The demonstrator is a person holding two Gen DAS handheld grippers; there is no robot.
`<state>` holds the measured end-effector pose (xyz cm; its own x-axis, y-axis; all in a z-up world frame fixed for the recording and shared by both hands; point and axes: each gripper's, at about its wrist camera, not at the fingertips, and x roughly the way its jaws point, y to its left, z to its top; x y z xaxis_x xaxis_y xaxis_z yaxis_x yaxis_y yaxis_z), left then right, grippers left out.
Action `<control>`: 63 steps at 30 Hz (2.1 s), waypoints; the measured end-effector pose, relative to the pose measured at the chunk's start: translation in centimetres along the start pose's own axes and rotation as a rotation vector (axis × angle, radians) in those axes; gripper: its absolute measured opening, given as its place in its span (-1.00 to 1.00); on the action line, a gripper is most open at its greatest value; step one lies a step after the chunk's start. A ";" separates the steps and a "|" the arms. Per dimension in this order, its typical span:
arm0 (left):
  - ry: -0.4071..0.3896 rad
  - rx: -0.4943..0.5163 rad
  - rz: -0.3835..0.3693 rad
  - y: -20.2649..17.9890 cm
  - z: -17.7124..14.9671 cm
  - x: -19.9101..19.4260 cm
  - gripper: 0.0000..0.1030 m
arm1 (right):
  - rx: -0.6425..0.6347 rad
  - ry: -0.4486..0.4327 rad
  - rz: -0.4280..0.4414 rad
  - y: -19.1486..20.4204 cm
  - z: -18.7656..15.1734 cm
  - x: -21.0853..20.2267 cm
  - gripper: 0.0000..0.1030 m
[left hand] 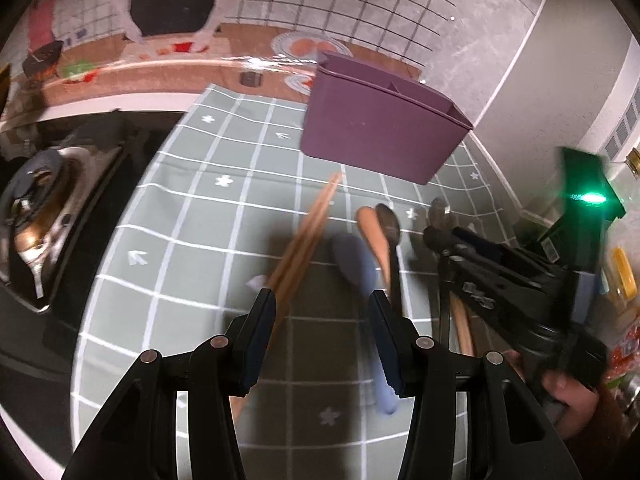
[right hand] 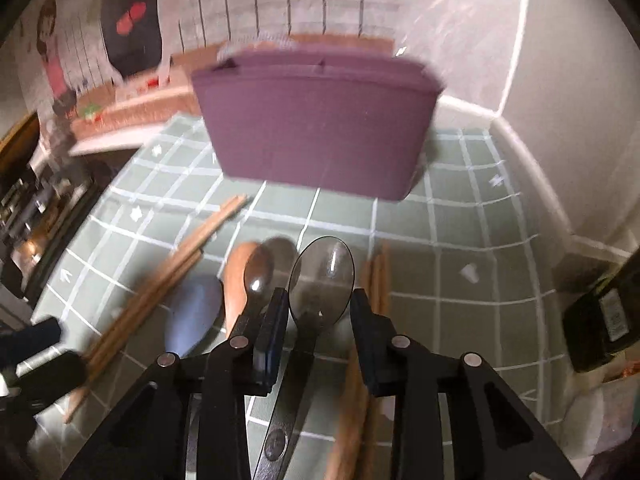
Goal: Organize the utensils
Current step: 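Lower the right gripper onto a black-handled spoon and close it, then grasp the blue spoon with the left gripper while the right gripper lifts its spoon, then carry both spoons over the purple holder and open both grippers to drop them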
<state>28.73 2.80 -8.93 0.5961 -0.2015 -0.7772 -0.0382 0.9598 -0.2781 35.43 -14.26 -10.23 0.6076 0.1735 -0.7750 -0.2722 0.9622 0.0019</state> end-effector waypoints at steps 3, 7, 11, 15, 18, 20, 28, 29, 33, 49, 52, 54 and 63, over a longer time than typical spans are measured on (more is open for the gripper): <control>0.036 0.012 -0.025 -0.9 0.8 1.7 -0.05 | 0.031 -0.056 0.017 -0.7 0.3 -2.5 -0.42; 0.081 0.028 -0.034 -1.6 1.9 3.8 -0.27 | 0.054 -0.118 0.027 -1.5 0.4 -5.2 -0.42; 0.117 0.067 0.002 -2.5 2.7 5.6 -0.34 | 0.058 -0.168 0.017 -2.0 0.4 -7.3 -0.42; 0.148 0.081 0.016 -2.9 3.1 6.9 -0.34 | 0.067 -0.190 0.010 -2.8 0.2 -8.6 -0.42; 0.156 0.108 0.051 -3.5 3.3 7.5 -0.33 | 0.080 -0.194 0.011 -3.2 0.1 -8.8 -0.42; 0.160 0.109 0.063 -3.6 3.3 7.7 -0.33 | 0.085 -0.194 0.005 -3.4 -0.1 -9.0 -0.42; 0.175 0.084 0.089 -3.6 4.2 9.0 -0.32 | 0.088 -0.196 -0.013 -3.6 -0.5 -9.3 -0.42; 0.174 0.082 0.088 -3.6 4.1 8.9 -0.33 | 0.086 -0.194 -0.014 -3.5 -0.5 -9.4 -0.42; 0.160 0.068 0.056 -3.3 3.9 8.5 -0.34 | 0.076 -0.194 -0.017 -3.4 -0.5 -9.6 -0.42; -0.182 0.116 -0.091 -2.0 3.8 -3.3 -0.36 | 0.057 -0.201 -0.001 -2.3 0.3 -11.1 -0.43; -0.262 0.134 -0.116 -2.3 5.7 -6.1 -0.36 | 0.055 -0.224 -0.013 -2.0 1.2 -12.0 -0.43; -0.318 0.150 -0.139 -2.7 7.5 -8.3 -0.37 | 0.045 -0.264 -0.012 -1.9 2.6 -13.4 -0.43; -0.554 0.237 -0.176 -5.9 19.0 -16.2 -0.37 | -0.012 -0.520 -0.061 -2.2 14.0 -22.2 -0.43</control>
<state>34.50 4.08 16.06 0.9069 -0.2898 -0.3059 0.2388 0.9516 -0.1935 33.04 -17.33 15.82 0.9120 0.2012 -0.3576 -0.2312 0.9720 -0.0427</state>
